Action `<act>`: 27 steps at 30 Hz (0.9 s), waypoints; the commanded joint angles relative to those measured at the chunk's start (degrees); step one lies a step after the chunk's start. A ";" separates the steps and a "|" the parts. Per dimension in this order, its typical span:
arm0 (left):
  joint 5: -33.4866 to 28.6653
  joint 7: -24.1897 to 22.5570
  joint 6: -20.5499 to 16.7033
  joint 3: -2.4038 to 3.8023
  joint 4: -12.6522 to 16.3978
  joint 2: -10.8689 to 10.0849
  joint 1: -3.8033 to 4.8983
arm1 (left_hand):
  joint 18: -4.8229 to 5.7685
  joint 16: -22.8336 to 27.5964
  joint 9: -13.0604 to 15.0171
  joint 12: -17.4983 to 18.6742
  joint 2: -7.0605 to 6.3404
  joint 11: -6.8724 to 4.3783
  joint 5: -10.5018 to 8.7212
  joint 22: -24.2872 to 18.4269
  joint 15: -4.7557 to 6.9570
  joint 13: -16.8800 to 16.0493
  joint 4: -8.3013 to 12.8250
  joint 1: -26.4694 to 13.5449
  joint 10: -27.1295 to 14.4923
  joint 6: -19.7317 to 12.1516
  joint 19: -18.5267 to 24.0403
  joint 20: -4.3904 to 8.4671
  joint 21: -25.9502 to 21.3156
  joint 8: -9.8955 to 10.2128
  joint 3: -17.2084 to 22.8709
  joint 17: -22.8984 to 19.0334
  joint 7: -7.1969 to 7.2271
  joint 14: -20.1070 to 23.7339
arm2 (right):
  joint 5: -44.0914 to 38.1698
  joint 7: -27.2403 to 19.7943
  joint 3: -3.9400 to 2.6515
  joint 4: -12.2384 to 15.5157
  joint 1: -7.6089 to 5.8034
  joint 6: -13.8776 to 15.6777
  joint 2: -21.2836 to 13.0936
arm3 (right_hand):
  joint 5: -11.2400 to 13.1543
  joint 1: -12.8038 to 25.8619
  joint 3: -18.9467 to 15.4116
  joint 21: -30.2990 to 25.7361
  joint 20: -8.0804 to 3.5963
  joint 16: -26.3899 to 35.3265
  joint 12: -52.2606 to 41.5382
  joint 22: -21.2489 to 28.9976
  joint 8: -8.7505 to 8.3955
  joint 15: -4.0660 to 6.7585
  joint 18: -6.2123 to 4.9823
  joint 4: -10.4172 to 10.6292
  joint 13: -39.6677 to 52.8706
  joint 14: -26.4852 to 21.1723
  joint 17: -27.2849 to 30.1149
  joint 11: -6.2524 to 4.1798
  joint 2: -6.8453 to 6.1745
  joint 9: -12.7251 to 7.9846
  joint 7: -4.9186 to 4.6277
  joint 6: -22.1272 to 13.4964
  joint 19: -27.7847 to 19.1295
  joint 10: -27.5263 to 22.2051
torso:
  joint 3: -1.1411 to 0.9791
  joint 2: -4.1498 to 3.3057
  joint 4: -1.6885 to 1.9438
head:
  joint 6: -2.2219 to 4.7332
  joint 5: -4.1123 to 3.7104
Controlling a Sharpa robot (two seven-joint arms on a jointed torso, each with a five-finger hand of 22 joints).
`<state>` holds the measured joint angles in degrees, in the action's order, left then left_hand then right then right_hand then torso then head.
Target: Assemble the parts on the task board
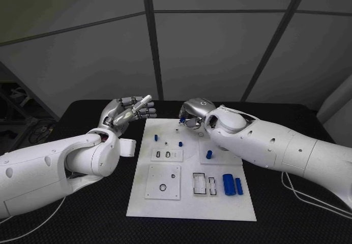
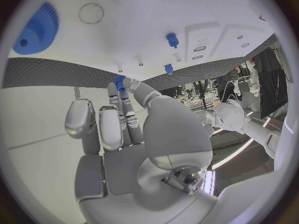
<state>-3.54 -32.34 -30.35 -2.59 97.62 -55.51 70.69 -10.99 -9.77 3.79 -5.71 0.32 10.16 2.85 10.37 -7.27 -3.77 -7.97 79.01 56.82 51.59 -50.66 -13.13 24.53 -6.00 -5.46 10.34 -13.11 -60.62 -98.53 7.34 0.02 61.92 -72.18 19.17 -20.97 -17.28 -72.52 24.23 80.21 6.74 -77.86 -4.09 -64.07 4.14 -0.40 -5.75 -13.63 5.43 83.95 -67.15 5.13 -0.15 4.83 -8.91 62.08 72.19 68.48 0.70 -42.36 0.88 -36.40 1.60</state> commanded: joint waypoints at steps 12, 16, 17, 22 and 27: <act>0.09 0.03 0.84 0.32 -0.02 0.24 0.35 | 0.57 0.45 0.04 0.19 0.56 0.11 0.13 -0.07 -0.14 0.02 0.24 0.04 -0.23 -0.08 -0.02 -0.26 -0.17 0.28 -0.15 0.10 0.01 -0.16 | 0.11 -0.42 -0.02 -2.17 -0.09 0.24 1.47 | -0.35 -0.21 0.78 0.26 0.04 -0.24 0.46 0.14 -0.06 -0.21 0.72 0.20 -0.17 2.12 0.12 0.19 -0.77 0.01 -0.34 -0.07 0.10 -0.10 | 0.04 -0.04 0.06 | -0.26 0.72; 0.09 0.03 0.83 0.35 0.02 0.26 0.44 | 0.57 0.45 0.04 0.19 0.56 0.11 0.13 -0.07 -0.14 0.02 0.24 0.04 -0.23 -0.08 -0.02 -0.26 -0.17 0.28 -0.15 0.10 0.01 -0.16 | 0.11 -0.43 -0.02 -2.68 -0.09 -0.15 1.76 | -0.35 -0.21 0.78 0.26 0.04 -0.24 0.46 0.14 -0.06 -0.21 0.72 0.20 -0.17 2.12 0.12 0.19 -0.77 0.01 -0.34 -0.07 0.10 -0.10 | -0.03 -0.08 -0.04 | -0.53 1.24; 0.09 0.03 0.82 0.36 0.02 0.29 0.46 | 0.57 0.45 0.04 0.19 0.56 0.11 0.13 -0.07 -0.14 0.02 0.24 0.04 -0.23 -0.08 -0.02 -0.26 -0.17 0.28 -0.15 0.10 0.01 -0.16 | 0.11 -0.46 -0.02 -2.76 -0.09 -0.26 1.82 | -0.35 -0.21 0.78 0.26 0.04 -0.24 0.46 0.14 -0.06 -0.21 0.72 0.20 -0.17 2.12 0.12 0.19 -0.77 0.01 -0.34 -0.07 0.10 -0.10 | -0.04 -0.09 -0.09 | -0.48 1.34; 0.09 0.02 0.81 0.40 0.08 0.39 0.59 | 0.57 0.45 0.04 0.19 0.56 0.11 0.13 -0.07 -0.14 0.02 0.24 0.04 -0.23 -0.08 -0.02 -0.26 -0.17 0.28 -0.15 0.10 0.01 -0.16 | 0.11 -0.61 -0.02 -3.10 -0.08 -0.94 2.06 | -0.31 -0.21 0.88 0.28 0.07 -0.31 0.48 0.13 -0.13 -0.24 0.72 0.23 -0.21 2.13 0.02 0.21 -0.87 -0.01 -0.36 -0.14 0.08 -0.20 | 0.04 -0.10 -0.10 | -0.85 1.68; 0.09 0.01 0.80 0.44 0.10 0.51 0.66 | 0.57 0.48 0.05 0.18 0.59 0.10 0.13 -0.08 -0.14 0.01 0.27 0.04 -0.20 -0.04 -0.01 -0.26 -0.17 0.28 -0.18 0.12 0.02 -0.18 | 0.12 -0.69 -0.02 -3.74 -0.07 -1.37 2.40 | -0.27 -0.21 0.98 0.29 0.09 -0.33 0.50 0.13 -0.19 -0.27 0.71 0.25 -0.25 2.13 0.03 0.24 -0.94 -0.03 -0.38 -0.23 0.04 -0.30 | -0.07 -0.09 -0.06 | -1.14 1.70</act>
<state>-3.58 -32.17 -30.22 -2.21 97.62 -55.06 71.26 -10.98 -9.50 3.79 -5.71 0.32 10.16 2.85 10.38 -7.27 -3.77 -7.98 79.02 56.82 51.59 -50.66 -13.13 24.53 -6.00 -5.46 10.37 -13.11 -60.62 -98.41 7.11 0.02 58.31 -72.13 18.55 -18.70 -17.26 -72.75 24.91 80.21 6.74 -77.86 -3.85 -63.93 4.12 -0.40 -5.76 -13.31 5.21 83.95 -67.10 5.13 -0.37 4.74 -9.10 61.87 72.19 68.47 0.68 -42.46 0.82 -37.46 3.34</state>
